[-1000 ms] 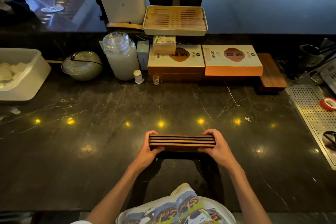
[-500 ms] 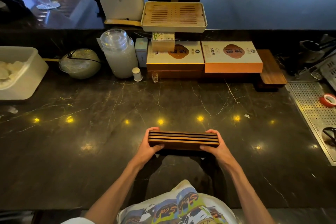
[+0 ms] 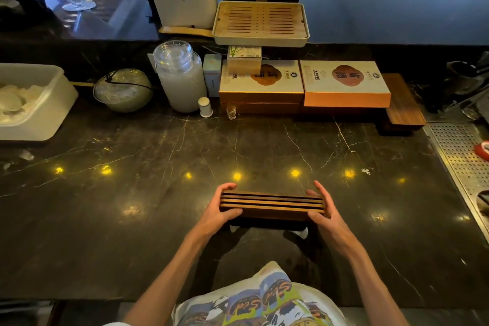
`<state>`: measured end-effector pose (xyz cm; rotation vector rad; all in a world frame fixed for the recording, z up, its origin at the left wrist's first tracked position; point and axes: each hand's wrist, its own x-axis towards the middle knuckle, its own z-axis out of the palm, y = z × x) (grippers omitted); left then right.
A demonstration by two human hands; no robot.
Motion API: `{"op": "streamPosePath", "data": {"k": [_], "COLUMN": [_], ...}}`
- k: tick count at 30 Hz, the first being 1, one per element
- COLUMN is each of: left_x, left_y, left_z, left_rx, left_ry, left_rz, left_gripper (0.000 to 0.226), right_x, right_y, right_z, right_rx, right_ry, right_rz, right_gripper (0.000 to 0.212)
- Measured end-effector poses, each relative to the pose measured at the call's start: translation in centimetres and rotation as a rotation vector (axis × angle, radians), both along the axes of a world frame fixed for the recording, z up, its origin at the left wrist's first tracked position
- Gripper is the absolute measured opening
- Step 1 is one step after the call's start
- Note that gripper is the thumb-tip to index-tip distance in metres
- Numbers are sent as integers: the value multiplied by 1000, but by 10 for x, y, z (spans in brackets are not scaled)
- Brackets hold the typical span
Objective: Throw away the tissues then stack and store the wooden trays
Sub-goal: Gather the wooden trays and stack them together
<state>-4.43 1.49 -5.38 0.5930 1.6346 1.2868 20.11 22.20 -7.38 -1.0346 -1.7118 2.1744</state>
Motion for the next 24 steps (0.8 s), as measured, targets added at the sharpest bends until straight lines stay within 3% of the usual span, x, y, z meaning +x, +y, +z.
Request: {"op": "streamPosePath", "data": {"k": [4, 7, 13, 20, 24], "left_x": [8, 12, 41, 38, 37], "left_y": [1, 0, 29, 27, 27], "left_z": [-4, -8, -6, -9, -9], "left_rx": [73, 97, 3, 16, 26], "left_ry": [-81, -162, -143, -118, -91], "left_rz": [89, 164, 650, 621, 601], "left_gripper": [64, 46, 44, 44, 45], "right_x": [-10, -20, -34, -31, -30], "right_y": [-18, -28, -44, -40, -41], "right_z": [-2, 0, -6, -6, 0], "right_rx": [-49, -19, 45, 41, 148], "right_ry": [71, 51, 14, -4, -97], "right_rz": [-238, -380, -590, -568, -492], "right_gripper": [59, 60, 36, 37, 35]}}
